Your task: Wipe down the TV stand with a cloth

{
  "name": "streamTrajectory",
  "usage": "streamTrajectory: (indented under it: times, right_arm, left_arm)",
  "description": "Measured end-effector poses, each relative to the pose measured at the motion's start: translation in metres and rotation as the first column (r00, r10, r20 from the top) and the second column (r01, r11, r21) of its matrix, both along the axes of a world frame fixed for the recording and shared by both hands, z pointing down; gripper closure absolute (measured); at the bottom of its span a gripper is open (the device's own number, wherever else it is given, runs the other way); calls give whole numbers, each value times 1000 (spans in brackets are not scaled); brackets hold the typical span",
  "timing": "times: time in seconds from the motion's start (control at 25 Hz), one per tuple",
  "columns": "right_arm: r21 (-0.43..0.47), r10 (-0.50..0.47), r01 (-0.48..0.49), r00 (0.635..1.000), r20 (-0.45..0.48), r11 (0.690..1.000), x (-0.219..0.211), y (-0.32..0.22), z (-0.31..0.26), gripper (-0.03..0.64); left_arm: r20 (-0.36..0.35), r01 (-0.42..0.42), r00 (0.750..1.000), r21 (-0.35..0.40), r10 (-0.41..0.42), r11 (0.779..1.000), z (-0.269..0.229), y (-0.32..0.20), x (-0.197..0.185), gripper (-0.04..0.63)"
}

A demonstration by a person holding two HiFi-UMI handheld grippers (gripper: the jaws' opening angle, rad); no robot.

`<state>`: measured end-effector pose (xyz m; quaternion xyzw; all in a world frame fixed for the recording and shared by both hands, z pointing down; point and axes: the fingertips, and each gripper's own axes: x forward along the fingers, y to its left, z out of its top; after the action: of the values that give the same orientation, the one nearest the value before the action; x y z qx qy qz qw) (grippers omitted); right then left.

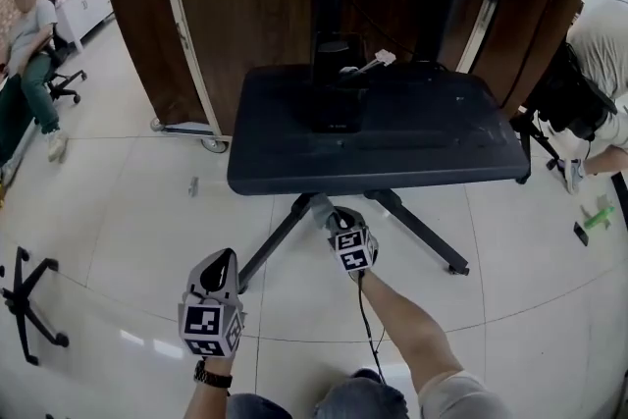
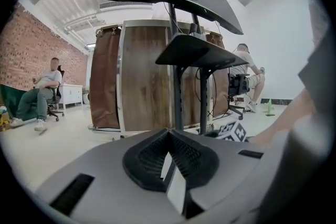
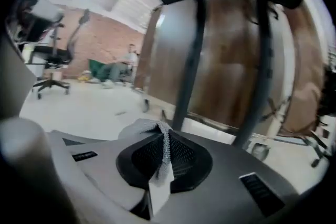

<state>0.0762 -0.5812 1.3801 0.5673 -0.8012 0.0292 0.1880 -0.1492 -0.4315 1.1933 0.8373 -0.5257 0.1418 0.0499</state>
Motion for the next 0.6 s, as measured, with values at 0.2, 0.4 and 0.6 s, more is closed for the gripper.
streamTrajectory:
  times: [0.2, 0.4, 0.6]
  right_arm:
    - [-166, 391, -389, 920, -20, 906, 223, 18, 27, 612]
    - [-325, 587, -607, 792, -167, 726, 365, 180, 81, 612]
    - [-351, 614, -625, 774, -158, 698, 391, 321, 8, 612]
  left_arm:
    - [-49, -119, 992, -22, 118, 993, 16, -17, 69, 569]
    - [-95, -181, 981, -95, 172, 979, 36, -14, 97, 569]
    - [-79, -202, 979, -208, 190, 957, 10, 10, 120, 569]
